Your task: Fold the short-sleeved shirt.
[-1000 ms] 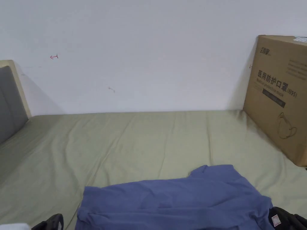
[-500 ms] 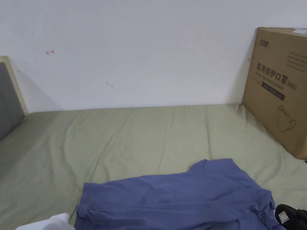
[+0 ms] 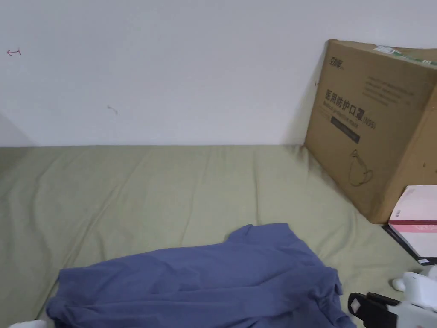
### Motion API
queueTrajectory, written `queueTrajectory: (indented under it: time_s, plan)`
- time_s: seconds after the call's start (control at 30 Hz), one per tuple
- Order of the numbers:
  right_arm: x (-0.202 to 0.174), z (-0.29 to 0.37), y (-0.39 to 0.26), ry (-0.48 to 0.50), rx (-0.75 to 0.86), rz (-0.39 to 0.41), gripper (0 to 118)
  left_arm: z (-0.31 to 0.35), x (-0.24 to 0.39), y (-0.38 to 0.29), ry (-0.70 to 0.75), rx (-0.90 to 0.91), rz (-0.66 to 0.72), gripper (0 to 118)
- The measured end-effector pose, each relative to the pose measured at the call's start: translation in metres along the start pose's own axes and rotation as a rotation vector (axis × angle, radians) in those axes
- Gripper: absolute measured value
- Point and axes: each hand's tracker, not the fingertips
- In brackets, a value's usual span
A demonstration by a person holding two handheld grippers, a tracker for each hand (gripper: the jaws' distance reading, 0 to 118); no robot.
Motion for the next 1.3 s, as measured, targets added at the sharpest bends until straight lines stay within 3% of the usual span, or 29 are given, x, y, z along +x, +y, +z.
queueTrajectory:
  time_s: [0.03,0.07,0.1,0.13,0.3,0.33,0.37,0.43,0.47,0.5,0.53,0.67,0.73,0.9,1.07,1.17,1.27,1.3]
  plan:
    - [0.008,-0.020,0.010,-0.035,-0.090,-0.017,41,0.005,-0.005,0.002,-0.009,0.010,0.025,5]
    - [0.014,-0.036,0.015,-0.053,-0.153,-0.028,93,0.008,-0.009,0.003,-0.006,0.013,0.036,5]
    - [0.022,-0.057,0.018,-0.093,-0.232,-0.033,106,0.008,-0.013,0.001,0.000,0.011,0.038,5]
    - [0.029,-0.075,0.018,-0.129,-0.276,-0.023,106,0.010,-0.015,0.002,0.005,0.011,0.040,5]
    - [0.038,-0.138,0.006,-0.236,-0.451,0.099,105,0.006,-0.017,0.002,0.031,-0.016,0.039,5]
    - [0.041,-0.147,0.003,-0.248,-0.501,0.090,103,0.004,-0.018,0.001,0.034,-0.021,0.048,5]
    - [0.041,-0.149,0.000,-0.246,-0.510,0.089,91,-0.006,-0.025,0.000,0.036,-0.026,0.055,5]
    - [0.033,-0.134,0.001,-0.245,-0.426,0.134,85,-0.006,-0.027,-0.001,0.035,-0.030,0.070,5]
    - [0.029,-0.129,0.002,-0.253,-0.404,0.161,59,-0.005,-0.028,-0.001,0.029,-0.030,0.077,5]
    - [0.025,-0.124,0.003,-0.222,-0.396,0.176,29,-0.005,-0.028,-0.002,0.024,-0.027,0.080,5]
    - [0.021,-0.117,0.002,-0.165,-0.405,0.167,8,-0.003,-0.028,-0.001,0.019,-0.024,0.080,5]
    - [0.011,-0.083,0.007,-0.130,-0.333,0.159,8,0.021,-0.023,0.004,-0.012,0.021,0.083,5]
    - [0.016,-0.054,0.010,-0.082,-0.294,0.095,8,0.038,-0.025,0.007,-0.040,0.041,0.089,5]
    - [0.039,0.017,-0.009,0.038,-0.368,0.056,8,0.073,-0.036,-0.008,0.004,-0.010,0.002,5]
    - [0.056,0.041,-0.053,0.022,-0.480,0.015,8,0.083,-0.055,-0.053,-0.042,-0.165,0.090,5]
    - [0.061,0.027,-0.076,-0.023,-0.522,-0.012,8,0.063,-0.064,-0.073,-0.051,-0.223,0.073,5]
    - [0.052,0.019,-0.087,-0.064,-0.519,-0.035,11,0.052,-0.068,-0.083,-0.067,-0.231,0.086,18]
    - [0.050,0.021,-0.088,-0.066,-0.514,-0.051,15,0.053,-0.067,-0.084,-0.041,-0.243,0.107,36]
